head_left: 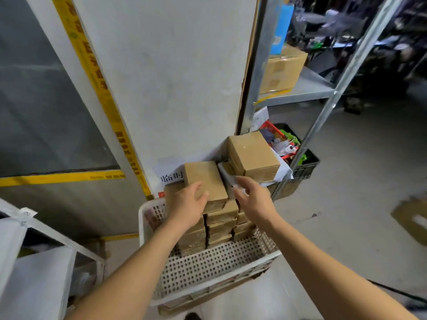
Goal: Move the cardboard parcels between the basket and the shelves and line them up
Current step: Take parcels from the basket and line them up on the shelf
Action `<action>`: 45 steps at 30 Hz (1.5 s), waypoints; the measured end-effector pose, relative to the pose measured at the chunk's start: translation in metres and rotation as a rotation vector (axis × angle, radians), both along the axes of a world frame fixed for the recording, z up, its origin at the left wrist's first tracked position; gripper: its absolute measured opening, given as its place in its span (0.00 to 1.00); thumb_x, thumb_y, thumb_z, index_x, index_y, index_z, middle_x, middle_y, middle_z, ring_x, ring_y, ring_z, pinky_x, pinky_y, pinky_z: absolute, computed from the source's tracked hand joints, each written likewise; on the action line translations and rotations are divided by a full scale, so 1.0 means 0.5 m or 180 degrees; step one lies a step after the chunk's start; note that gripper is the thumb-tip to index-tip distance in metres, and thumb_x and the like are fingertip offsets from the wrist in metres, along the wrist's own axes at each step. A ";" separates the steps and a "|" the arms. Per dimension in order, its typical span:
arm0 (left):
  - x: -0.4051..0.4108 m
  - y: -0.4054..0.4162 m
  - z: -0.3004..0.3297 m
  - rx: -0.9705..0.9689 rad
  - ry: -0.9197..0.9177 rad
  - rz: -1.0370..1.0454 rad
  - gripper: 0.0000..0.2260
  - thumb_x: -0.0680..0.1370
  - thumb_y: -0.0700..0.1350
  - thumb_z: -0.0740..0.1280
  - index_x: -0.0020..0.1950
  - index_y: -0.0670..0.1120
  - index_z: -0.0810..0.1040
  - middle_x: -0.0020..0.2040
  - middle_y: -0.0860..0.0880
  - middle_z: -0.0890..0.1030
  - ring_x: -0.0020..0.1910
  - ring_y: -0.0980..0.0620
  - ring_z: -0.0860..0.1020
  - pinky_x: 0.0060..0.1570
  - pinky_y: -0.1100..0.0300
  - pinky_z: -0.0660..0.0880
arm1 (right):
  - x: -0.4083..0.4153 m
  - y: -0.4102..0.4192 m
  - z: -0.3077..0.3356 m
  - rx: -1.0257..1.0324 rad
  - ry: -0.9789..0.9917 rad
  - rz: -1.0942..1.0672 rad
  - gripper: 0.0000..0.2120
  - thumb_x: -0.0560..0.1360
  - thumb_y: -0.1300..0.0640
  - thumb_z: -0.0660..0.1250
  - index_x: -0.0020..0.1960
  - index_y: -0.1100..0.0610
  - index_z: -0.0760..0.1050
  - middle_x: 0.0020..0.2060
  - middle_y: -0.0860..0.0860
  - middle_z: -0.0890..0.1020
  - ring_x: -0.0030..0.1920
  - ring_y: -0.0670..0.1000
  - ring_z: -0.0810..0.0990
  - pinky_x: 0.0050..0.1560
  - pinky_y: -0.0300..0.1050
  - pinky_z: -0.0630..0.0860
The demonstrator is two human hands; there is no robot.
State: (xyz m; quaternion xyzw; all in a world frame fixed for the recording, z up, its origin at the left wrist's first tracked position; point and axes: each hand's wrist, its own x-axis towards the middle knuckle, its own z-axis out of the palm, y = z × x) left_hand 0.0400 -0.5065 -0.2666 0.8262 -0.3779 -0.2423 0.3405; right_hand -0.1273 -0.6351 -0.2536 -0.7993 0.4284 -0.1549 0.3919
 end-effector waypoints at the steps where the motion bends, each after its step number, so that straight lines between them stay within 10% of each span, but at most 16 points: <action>1: -0.002 -0.030 0.000 -0.0031 0.0028 -0.0085 0.23 0.84 0.56 0.65 0.78 0.52 0.72 0.73 0.50 0.77 0.70 0.49 0.77 0.70 0.49 0.74 | -0.007 -0.016 0.003 -0.0046 0.0033 -0.0102 0.22 0.83 0.48 0.67 0.75 0.53 0.75 0.68 0.49 0.81 0.68 0.50 0.78 0.63 0.42 0.71; 19: -0.017 -0.421 -0.076 0.0185 0.0682 -0.0077 0.32 0.82 0.65 0.60 0.82 0.51 0.61 0.76 0.48 0.72 0.73 0.45 0.73 0.70 0.49 0.72 | -0.010 -0.396 -0.055 0.0304 0.0354 -0.0612 0.36 0.82 0.40 0.67 0.84 0.52 0.60 0.81 0.50 0.67 0.79 0.54 0.68 0.78 0.55 0.67; 30: -0.038 -0.437 -0.105 0.0017 0.1179 0.0159 0.30 0.83 0.65 0.60 0.83 0.57 0.59 0.73 0.49 0.75 0.68 0.47 0.75 0.66 0.54 0.71 | -0.014 -0.433 -0.124 0.1396 -0.0923 -0.0557 0.17 0.82 0.45 0.70 0.69 0.49 0.79 0.58 0.45 0.85 0.57 0.47 0.84 0.50 0.38 0.79; 38: -0.024 -0.357 -0.051 -0.0676 0.1462 0.0335 0.39 0.77 0.57 0.75 0.82 0.57 0.58 0.70 0.57 0.73 0.63 0.60 0.74 0.64 0.57 0.72 | -0.029 -0.371 -0.101 0.2071 -0.1523 -0.0332 0.17 0.85 0.54 0.66 0.73 0.56 0.76 0.64 0.55 0.84 0.64 0.57 0.83 0.61 0.53 0.81; 45: 0.013 -0.257 -0.019 -0.0535 0.0451 0.0634 0.51 0.70 0.66 0.74 0.84 0.57 0.46 0.78 0.49 0.63 0.76 0.46 0.61 0.75 0.43 0.64 | 0.036 -0.228 -0.029 0.0415 -0.0591 -0.0333 0.28 0.83 0.43 0.67 0.79 0.52 0.68 0.73 0.48 0.76 0.70 0.49 0.77 0.71 0.57 0.76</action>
